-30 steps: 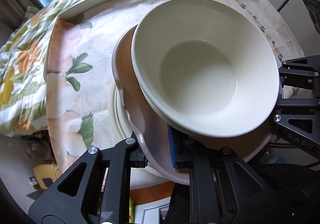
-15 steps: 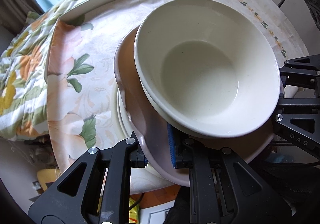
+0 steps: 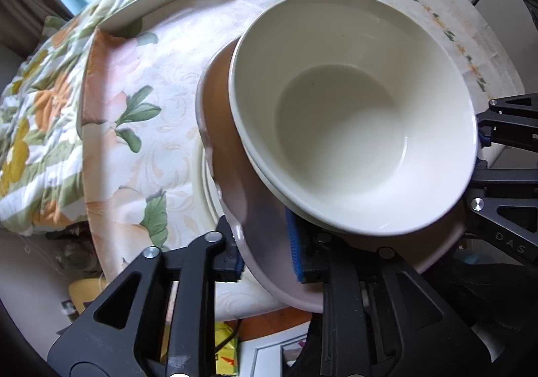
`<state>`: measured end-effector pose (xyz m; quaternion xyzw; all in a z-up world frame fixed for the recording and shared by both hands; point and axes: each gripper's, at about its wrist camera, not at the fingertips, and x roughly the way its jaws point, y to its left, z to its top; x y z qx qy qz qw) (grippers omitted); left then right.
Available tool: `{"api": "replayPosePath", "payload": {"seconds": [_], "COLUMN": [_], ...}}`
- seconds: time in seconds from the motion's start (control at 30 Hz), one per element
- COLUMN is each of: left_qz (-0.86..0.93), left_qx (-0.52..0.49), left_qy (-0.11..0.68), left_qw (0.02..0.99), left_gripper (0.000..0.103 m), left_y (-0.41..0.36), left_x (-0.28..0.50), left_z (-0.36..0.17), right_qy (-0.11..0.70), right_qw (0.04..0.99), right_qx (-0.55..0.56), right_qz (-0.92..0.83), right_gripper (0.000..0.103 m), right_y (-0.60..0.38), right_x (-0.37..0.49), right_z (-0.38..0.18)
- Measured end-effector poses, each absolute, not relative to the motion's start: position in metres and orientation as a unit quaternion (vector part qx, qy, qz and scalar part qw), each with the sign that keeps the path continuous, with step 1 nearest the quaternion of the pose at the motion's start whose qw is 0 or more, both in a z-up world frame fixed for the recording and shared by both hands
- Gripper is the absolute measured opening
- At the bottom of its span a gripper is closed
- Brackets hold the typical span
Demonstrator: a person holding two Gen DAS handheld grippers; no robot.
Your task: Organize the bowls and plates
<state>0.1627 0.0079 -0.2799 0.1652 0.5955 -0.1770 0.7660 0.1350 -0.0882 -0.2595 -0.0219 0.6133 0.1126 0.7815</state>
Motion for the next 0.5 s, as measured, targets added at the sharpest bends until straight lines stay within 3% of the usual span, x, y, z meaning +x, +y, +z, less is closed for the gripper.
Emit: {"api": "replayPosePath", "payload": {"seconds": [0.2,0.3,0.37,0.4,0.43,0.47,0.5], "left_qz": [-0.182,-0.183,-0.185,-0.185,-0.184,-0.178,-0.178], "left_qx": [0.172,0.174,0.177,0.181,0.188,0.195,0.196], "left_qy": [0.603,0.604,0.604,0.604,0.602,0.596,0.593], "left_qw": [0.758,0.756,0.755,0.754,0.754,0.759,0.761], "left_gripper": [0.024,0.027,0.031,0.038,0.052,0.057,0.07], "left_y": [0.006,0.005,0.004,0.002,0.001,0.0,0.001], "left_x": [0.16,0.157,0.154,0.153,0.151,0.149,0.149], "left_z": [-0.276,-0.273,-0.271,-0.27,-0.268,-0.265,-0.263], "right_qy": [0.612,0.613,0.611,0.61,0.611,0.611,0.61], "right_qw": [0.782,0.782,0.784,0.785,0.785,0.785,0.785], "right_qx": [-0.023,-0.022,-0.015,-0.01,-0.007,-0.007,-0.006], "right_qz": [0.111,0.108,0.11,0.109,0.107,0.105,0.103], "right_gripper": [0.024,0.038,0.054,0.054,0.054,0.054,0.055], "right_y": [-0.089,-0.092,-0.094,-0.096,-0.096,-0.096,-0.096], "right_x": [0.13,0.129,0.127,0.126,0.125,0.124,0.122], "right_z": [-0.251,-0.247,-0.244,-0.241,-0.239,-0.236,-0.234]}}
